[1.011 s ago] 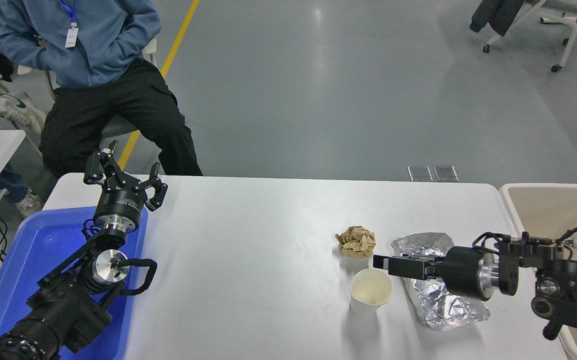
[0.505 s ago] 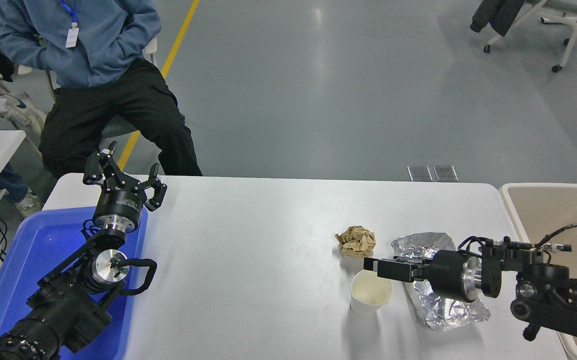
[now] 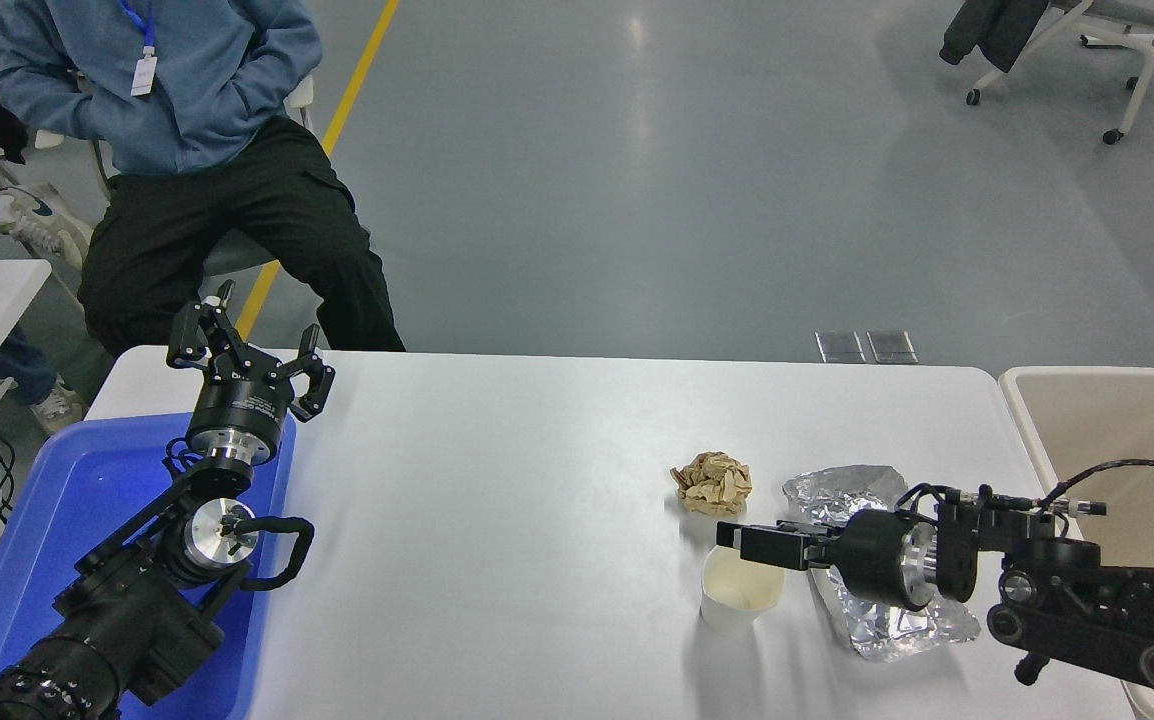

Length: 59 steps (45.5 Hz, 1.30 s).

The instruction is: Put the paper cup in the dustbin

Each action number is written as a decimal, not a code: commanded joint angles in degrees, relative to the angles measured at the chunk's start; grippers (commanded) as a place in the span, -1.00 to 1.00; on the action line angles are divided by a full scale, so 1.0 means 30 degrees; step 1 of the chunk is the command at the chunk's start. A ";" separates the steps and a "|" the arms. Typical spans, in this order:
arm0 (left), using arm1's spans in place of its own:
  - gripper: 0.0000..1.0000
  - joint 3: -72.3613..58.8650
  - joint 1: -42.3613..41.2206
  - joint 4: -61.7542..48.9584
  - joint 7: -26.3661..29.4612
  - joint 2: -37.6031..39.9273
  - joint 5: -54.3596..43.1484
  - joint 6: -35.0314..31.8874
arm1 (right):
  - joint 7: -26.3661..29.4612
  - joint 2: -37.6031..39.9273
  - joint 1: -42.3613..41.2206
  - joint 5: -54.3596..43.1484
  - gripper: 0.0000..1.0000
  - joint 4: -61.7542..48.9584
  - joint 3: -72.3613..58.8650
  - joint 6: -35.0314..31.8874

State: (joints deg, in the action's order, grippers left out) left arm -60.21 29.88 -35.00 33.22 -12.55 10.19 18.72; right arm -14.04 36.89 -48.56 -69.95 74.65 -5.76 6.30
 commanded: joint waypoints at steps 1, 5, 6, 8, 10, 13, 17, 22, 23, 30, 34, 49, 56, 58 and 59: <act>1.00 0.0001 0.0002 0.0006 0.0000 0.0023 0.0000 0.0001 | -0.0387 0.0006 0.0250 -0.0532 0.98 -0.0304 -0.0131 0.0067; 1.00 0.0001 0.0002 0.0006 0.0000 0.0023 0.0000 0.0001 | -0.0680 0.0065 0.0367 -0.0942 0.98 -0.0391 -0.0190 0.0096; 1.00 0.0001 0.0002 0.0006 0.0000 -0.0006 0.0000 0.0001 | -0.0739 0.0065 0.0454 -0.1059 0.98 -0.0450 -0.0190 0.0125; 1.00 0.0001 0.0002 0.0006 0.0000 0.0023 0.0000 0.0001 | -0.0886 0.0065 0.0513 -0.1264 0.97 -0.0771 -0.0190 0.0212; 1.00 0.0001 0.0002 -0.0023 0.0000 0.0022 0.0000 0.0001 | -0.1090 0.0036 0.0572 -0.1644 0.96 -0.1152 -0.0219 0.0271; 1.00 0.0001 0.0002 0.0006 0.0000 0.0022 0.0000 0.0001 | -0.1442 -0.0023 0.0864 -0.2317 0.94 -0.1825 -0.0190 0.0330; 1.00 0.0001 0.0002 0.0006 0.0000 0.0022 0.0000 0.0001 | -0.1823 -0.0052 0.0953 -0.2876 0.88 -0.2062 -0.0190 0.0476; 1.00 0.0001 0.0002 0.0006 0.0000 0.0023 0.0000 0.0001 | -0.1882 -0.0169 0.1246 -0.3022 0.80 -0.2091 -0.0190 0.0623; 1.00 0.0001 0.0002 0.0006 0.0000 0.0023 0.0000 0.0001 | -0.1882 -0.0169 0.1333 -0.3110 0.76 -0.2120 -0.0190 0.0652; 1.00 0.0001 0.0002 0.0005 0.0000 0.0022 0.0000 0.0001 | -0.1882 -0.0199 0.1715 -0.3492 0.57 -0.2120 -0.0190 0.1150; 1.00 0.0001 0.0002 0.0006 0.0000 0.0023 0.0000 0.0001 | -0.1882 -0.0169 0.1744 -0.3492 0.51 -0.2120 -0.0190 0.1238; 1.00 0.0001 0.0002 0.0006 0.0000 -0.0007 0.0000 0.0001 | -0.1853 -0.0199 0.1861 -0.3521 -1.00 -0.2120 -0.0219 0.1151; 1.00 0.0001 0.0002 0.0006 0.0000 0.0023 0.0000 0.0001 | -0.1853 -0.0111 0.1832 -0.3462 -1.00 -0.2033 -0.0219 0.1033; 1.00 0.0001 0.0002 -0.0024 0.0000 0.0023 0.0000 0.0001 | -0.1853 0.0006 0.1803 -0.3375 -1.00 -0.1974 -0.0190 0.1033; 1.00 0.0001 0.0002 0.0005 -0.0029 0.0023 0.0000 0.0001 | -0.1853 0.0064 0.1774 -0.3287 -1.00 -0.1887 -0.0190 0.1004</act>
State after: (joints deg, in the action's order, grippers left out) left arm -60.20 29.88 -34.98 33.22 -12.53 10.19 18.72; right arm -19.60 36.35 -43.16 -80.31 68.36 -6.40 9.60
